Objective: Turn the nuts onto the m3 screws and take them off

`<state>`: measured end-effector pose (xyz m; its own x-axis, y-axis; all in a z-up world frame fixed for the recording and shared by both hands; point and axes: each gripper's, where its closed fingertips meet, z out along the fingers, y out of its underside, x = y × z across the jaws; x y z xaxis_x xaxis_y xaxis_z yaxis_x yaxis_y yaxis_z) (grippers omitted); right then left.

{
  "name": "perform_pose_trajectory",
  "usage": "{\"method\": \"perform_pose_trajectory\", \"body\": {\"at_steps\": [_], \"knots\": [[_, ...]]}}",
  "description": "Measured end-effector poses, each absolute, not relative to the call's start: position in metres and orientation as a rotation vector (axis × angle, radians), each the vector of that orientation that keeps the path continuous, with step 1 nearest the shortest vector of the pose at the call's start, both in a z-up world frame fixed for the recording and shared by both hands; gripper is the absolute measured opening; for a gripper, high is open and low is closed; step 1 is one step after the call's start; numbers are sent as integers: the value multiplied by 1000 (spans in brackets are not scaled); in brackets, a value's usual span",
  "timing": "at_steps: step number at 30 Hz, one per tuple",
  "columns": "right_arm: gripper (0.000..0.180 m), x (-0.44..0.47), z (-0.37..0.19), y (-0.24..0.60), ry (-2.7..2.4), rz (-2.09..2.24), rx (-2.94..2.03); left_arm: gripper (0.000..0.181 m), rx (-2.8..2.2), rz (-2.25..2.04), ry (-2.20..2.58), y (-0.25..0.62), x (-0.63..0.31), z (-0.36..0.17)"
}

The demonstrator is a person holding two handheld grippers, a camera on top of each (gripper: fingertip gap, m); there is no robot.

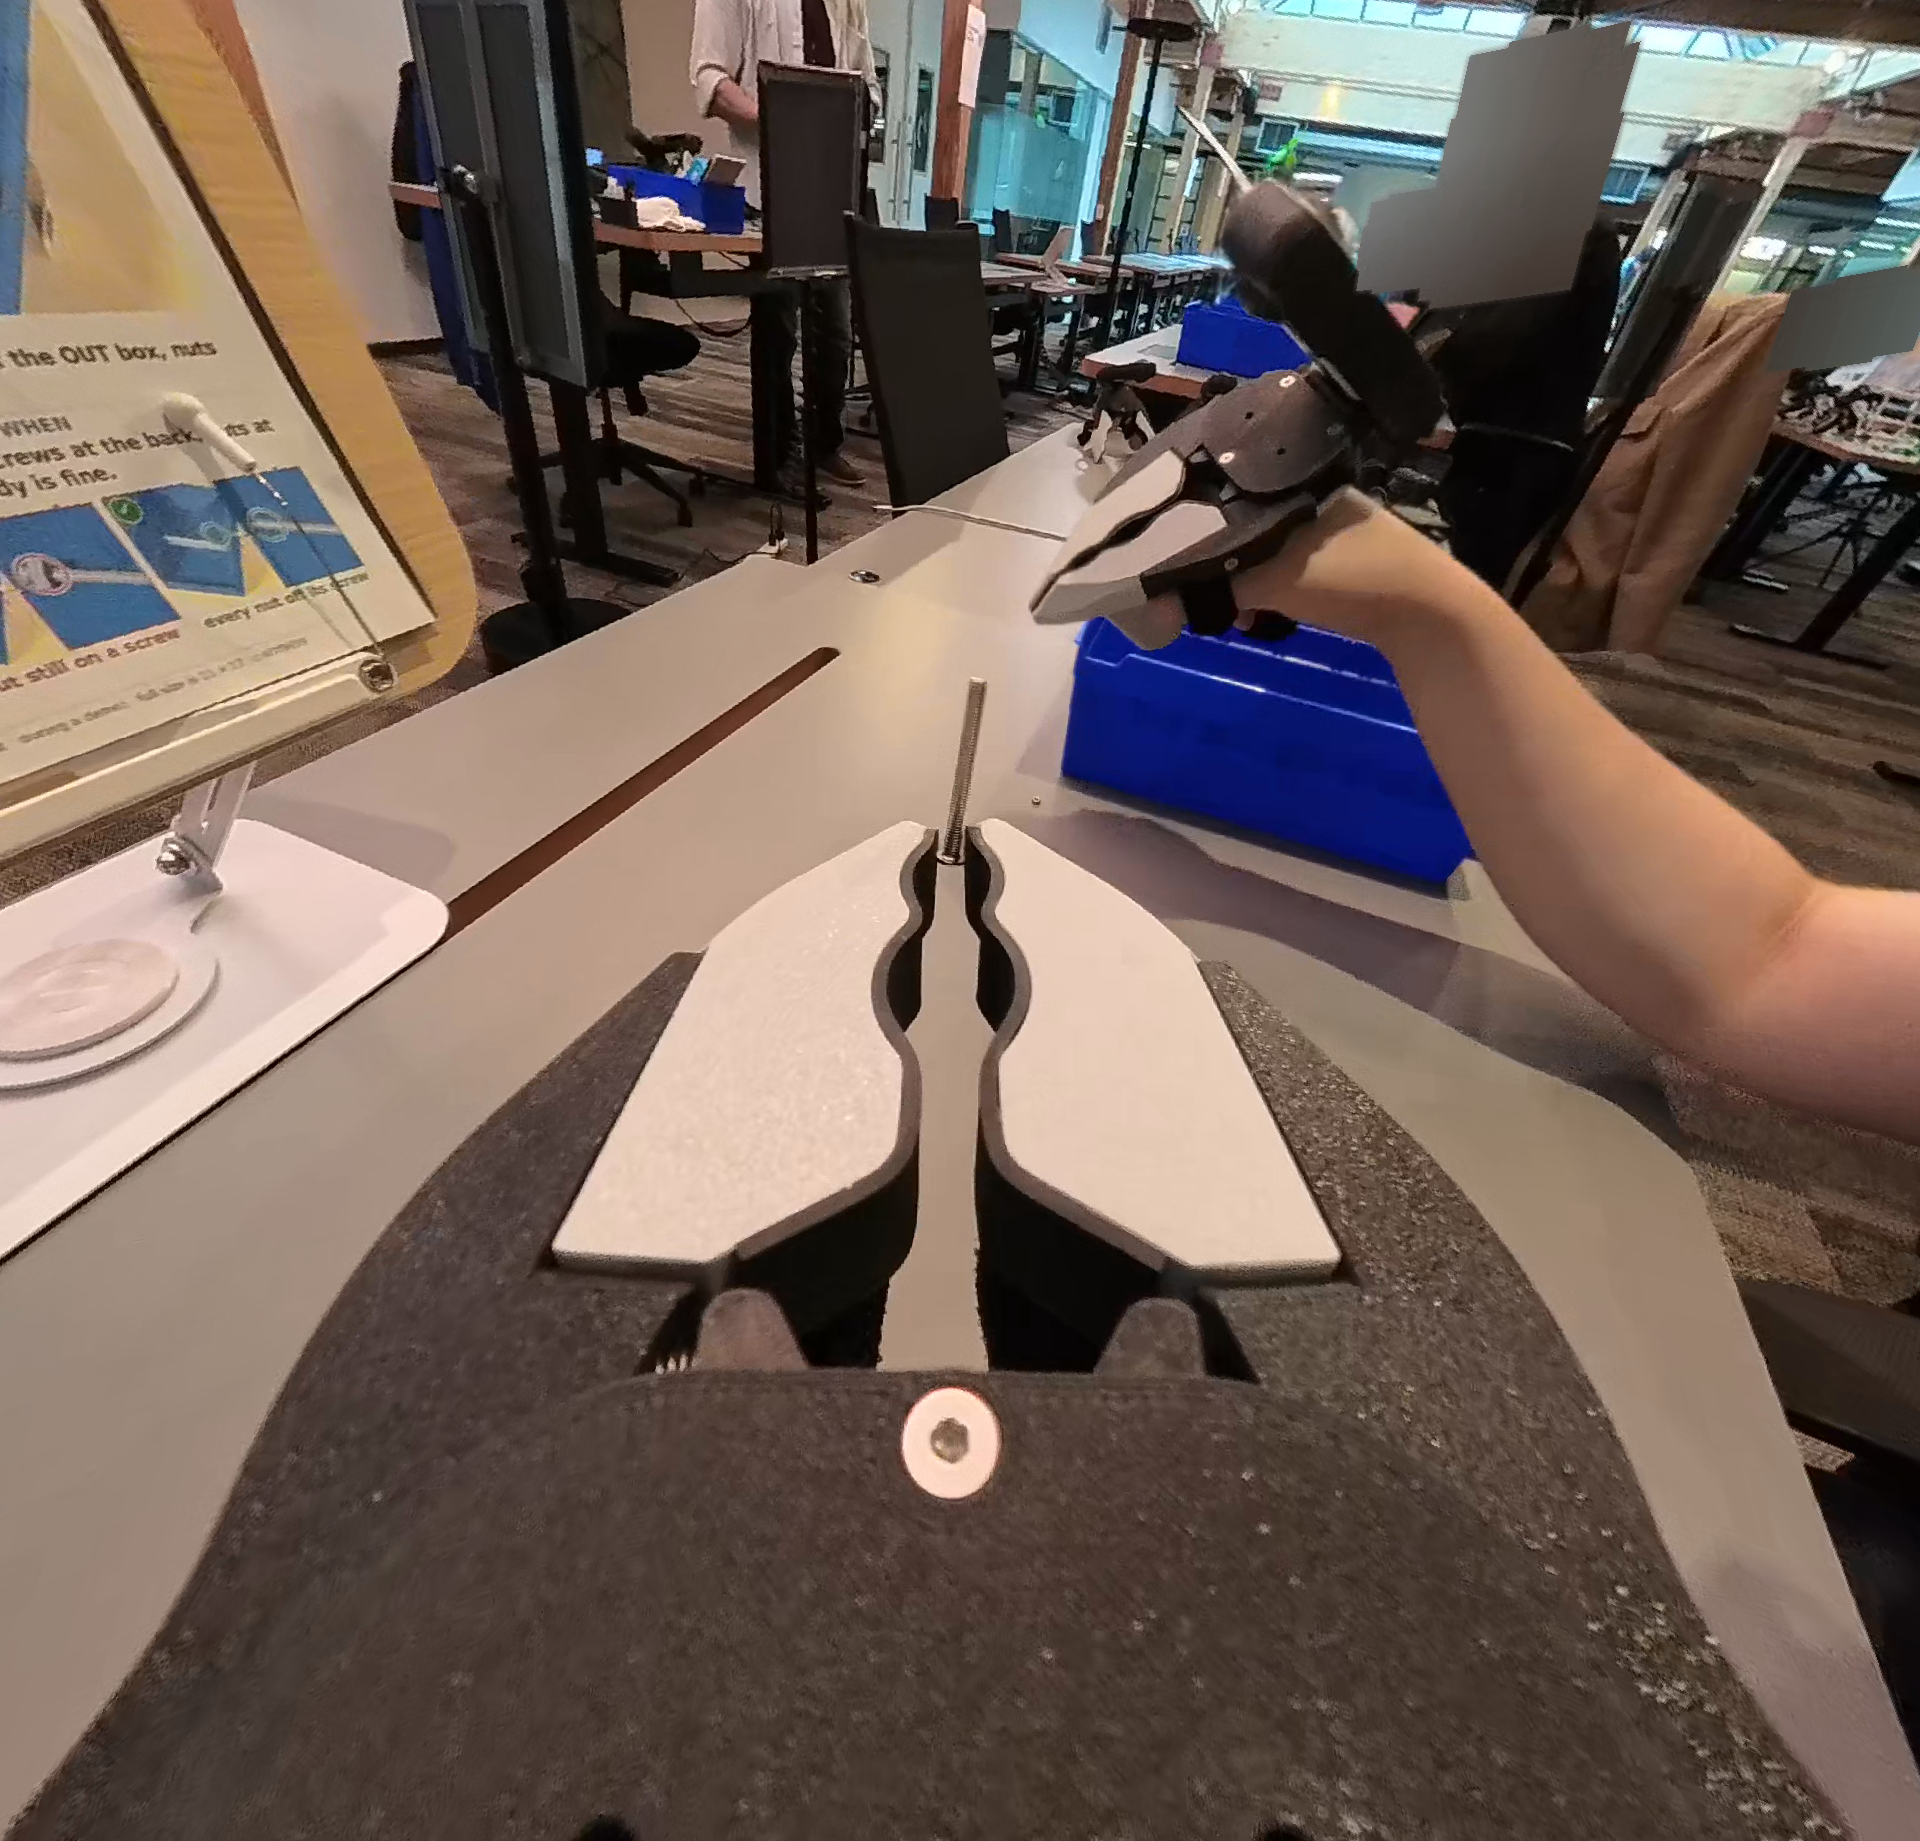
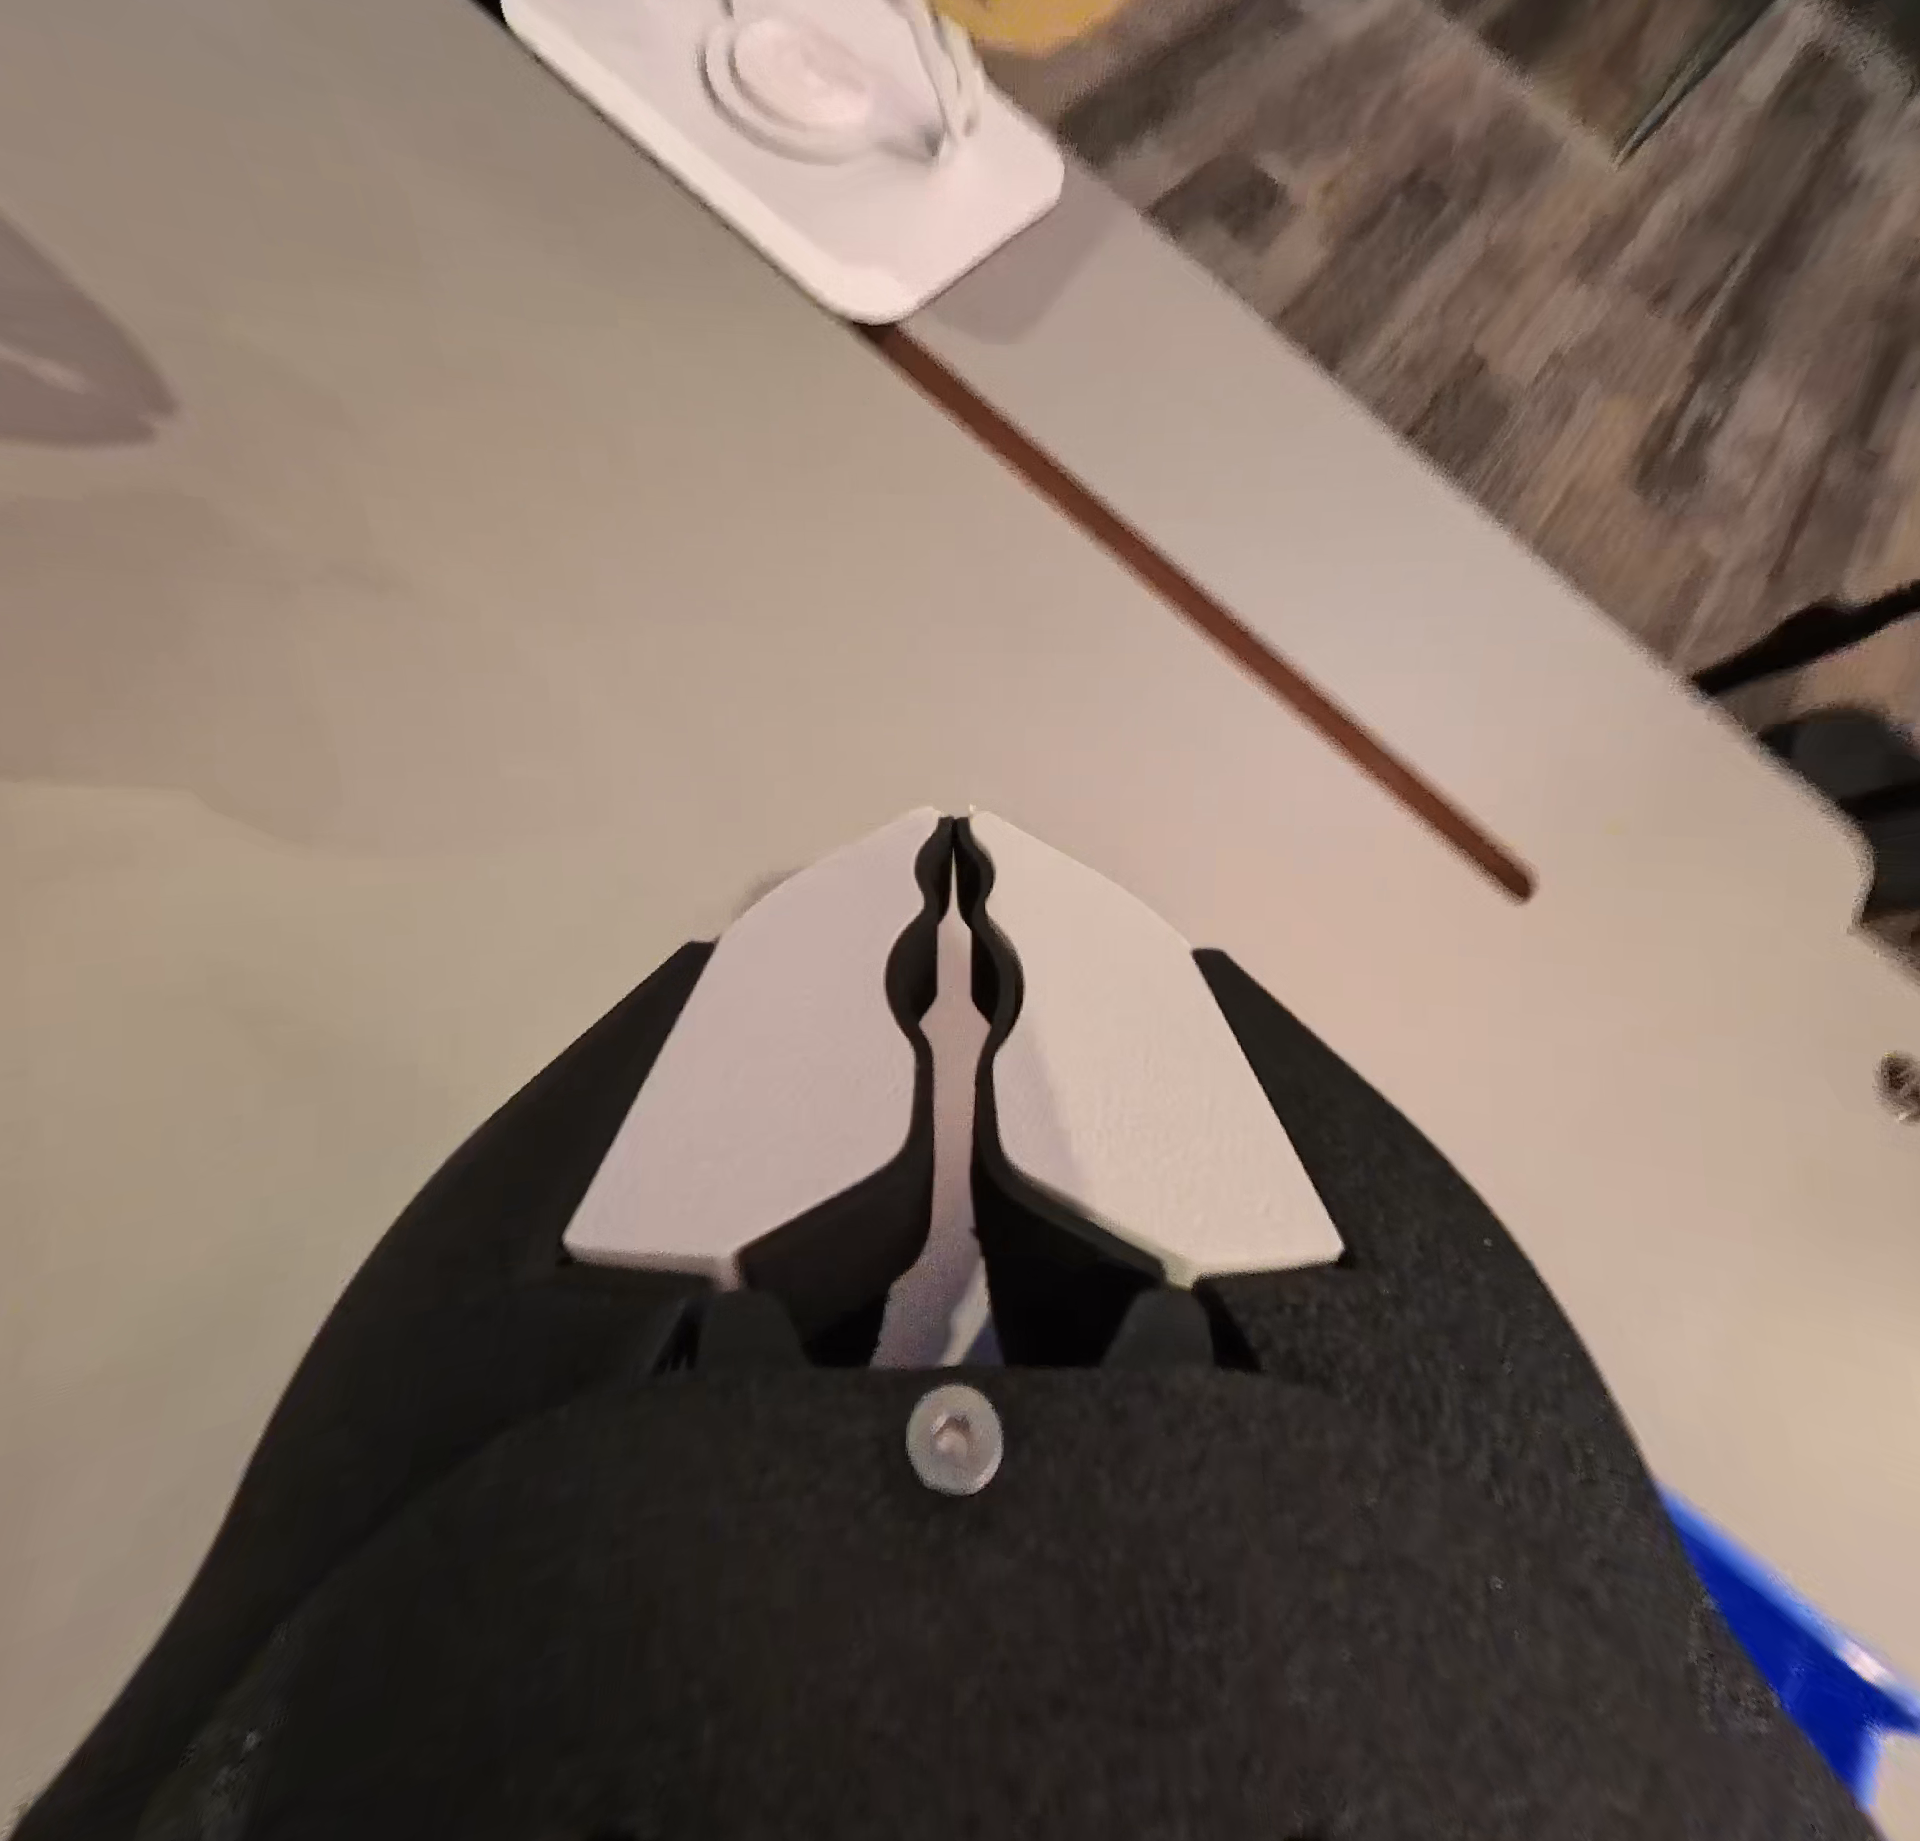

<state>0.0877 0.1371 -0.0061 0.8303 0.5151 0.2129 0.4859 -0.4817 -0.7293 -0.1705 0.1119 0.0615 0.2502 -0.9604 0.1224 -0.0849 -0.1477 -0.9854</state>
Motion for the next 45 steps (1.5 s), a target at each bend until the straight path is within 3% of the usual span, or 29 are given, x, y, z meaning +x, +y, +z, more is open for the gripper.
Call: {"method": "perform_pose_trajectory", "body": {"at_steps": [1, 7, 13, 23, 34, 45], "knots": [[0, 92, -15, 132, -712, 76, -2229, 4, -1490, -1072, 1035, 111, -169, 62], [0, 129, -80, 107, -542, -88, -2553, 4, -1489, -1098, 1060, 104, -158, 62], [1, 150, -108, 114, -382, -103, -2776, 4, -1479, -1136, 1084, 95, -150, 63], [13, 148, -120, 115, -338, -51, -3023, 4, -1453, -1199, 1122, 76, -140, 64], [11, 152, -130, 116, -423, -259, -3052, 4, -1394, -1208, 1155, 58, -136, 78], [17, 154, -141, 117, -318, -194, -3076, 4, -1383, -1216, 1173, 52, -134, 81]]}}
